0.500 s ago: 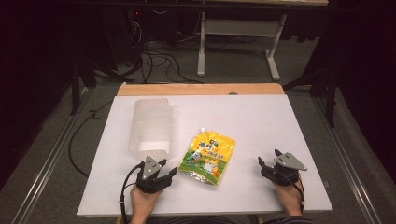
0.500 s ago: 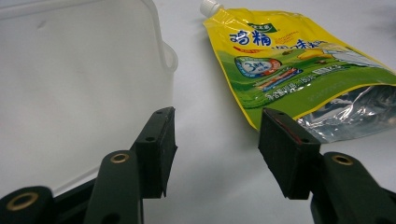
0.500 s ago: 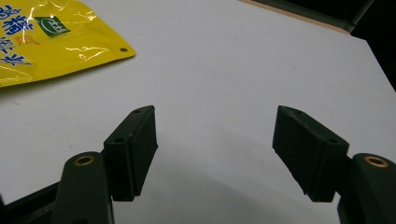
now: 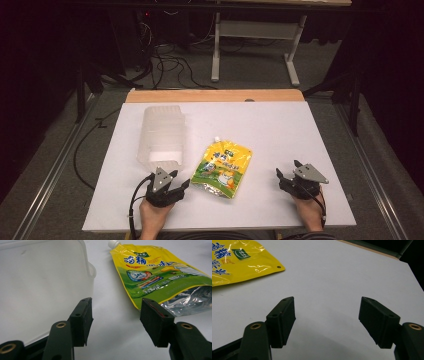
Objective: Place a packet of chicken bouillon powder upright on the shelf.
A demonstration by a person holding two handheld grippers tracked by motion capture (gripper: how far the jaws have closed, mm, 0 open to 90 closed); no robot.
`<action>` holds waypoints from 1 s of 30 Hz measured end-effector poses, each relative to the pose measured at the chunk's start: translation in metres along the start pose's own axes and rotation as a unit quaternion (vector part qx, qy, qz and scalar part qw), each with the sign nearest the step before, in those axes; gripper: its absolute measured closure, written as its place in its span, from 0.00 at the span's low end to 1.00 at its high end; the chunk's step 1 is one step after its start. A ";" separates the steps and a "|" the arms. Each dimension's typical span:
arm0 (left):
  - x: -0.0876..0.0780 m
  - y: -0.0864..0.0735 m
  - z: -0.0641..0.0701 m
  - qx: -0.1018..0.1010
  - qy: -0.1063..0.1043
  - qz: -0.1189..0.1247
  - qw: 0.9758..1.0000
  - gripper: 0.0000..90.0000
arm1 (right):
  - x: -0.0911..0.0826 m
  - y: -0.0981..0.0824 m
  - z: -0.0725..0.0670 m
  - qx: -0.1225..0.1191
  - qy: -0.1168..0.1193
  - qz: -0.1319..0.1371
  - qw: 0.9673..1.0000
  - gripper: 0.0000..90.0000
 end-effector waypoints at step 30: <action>-0.002 0.000 0.002 0.009 0.004 0.010 1.000 0.36 | 0.000 0.000 0.001 0.002 0.000 -0.001 1.000 0.33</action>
Point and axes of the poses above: each handheld gripper's, and its own axes: x roughly forward along the jaws, y roughly out of its top, z roughly to its right, the point moved 1 cm from there along x, roughly forward along the jaws, and after that the axes turned 13 degrees about -x, right-handed, at the moved point
